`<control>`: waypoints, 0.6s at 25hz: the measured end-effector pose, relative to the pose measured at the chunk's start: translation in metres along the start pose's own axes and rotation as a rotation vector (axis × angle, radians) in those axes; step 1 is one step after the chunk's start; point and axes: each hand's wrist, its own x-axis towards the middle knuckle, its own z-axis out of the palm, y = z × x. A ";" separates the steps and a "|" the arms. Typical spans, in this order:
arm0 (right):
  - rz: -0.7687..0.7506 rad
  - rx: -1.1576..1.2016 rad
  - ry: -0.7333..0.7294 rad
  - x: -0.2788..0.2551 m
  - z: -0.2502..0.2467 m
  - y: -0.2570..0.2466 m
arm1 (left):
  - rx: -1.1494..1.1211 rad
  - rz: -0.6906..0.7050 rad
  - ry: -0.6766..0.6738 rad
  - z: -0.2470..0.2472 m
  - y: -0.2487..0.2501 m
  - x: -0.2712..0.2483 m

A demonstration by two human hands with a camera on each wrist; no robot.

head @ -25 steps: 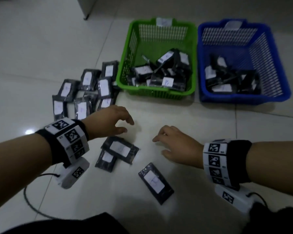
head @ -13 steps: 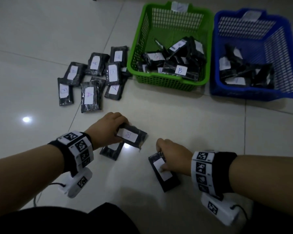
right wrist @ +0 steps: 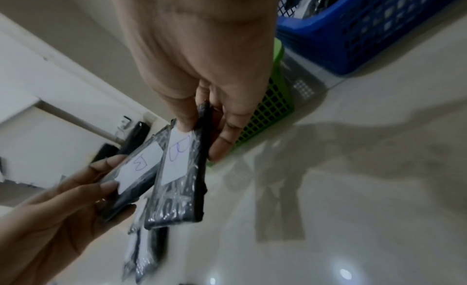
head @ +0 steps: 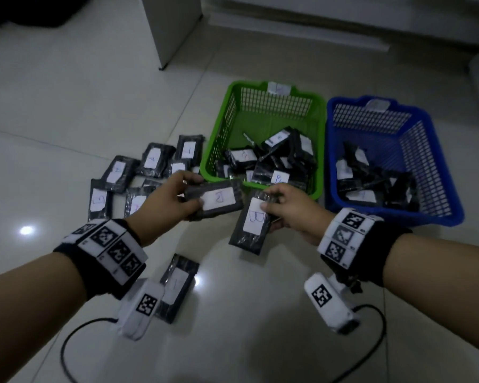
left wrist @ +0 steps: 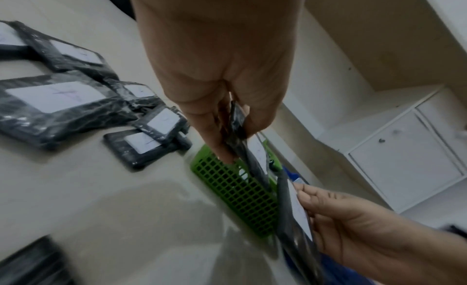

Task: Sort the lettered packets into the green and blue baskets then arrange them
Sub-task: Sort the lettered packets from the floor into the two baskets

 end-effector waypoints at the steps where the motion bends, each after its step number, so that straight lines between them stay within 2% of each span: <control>1: -0.029 0.062 0.038 0.004 -0.004 -0.009 | -0.045 0.041 0.035 0.002 0.008 0.006; 3: -0.088 0.177 0.152 0.013 -0.014 -0.029 | -0.075 0.123 0.128 0.009 0.023 0.024; 6: -0.158 0.289 0.356 0.031 -0.030 -0.045 | -0.042 0.112 0.224 0.025 0.032 0.058; 8: -0.156 0.266 0.468 0.043 -0.035 -0.044 | 0.078 0.114 0.202 0.034 0.028 0.076; 10: -0.137 0.258 0.520 0.052 -0.035 -0.038 | 0.236 0.126 0.159 0.040 0.022 0.086; 12: -0.149 0.152 0.557 0.055 -0.034 -0.029 | 0.394 0.157 0.131 0.041 0.017 0.091; 15: -0.175 -0.227 0.593 0.048 -0.026 -0.023 | 0.578 0.276 0.103 0.033 0.009 0.099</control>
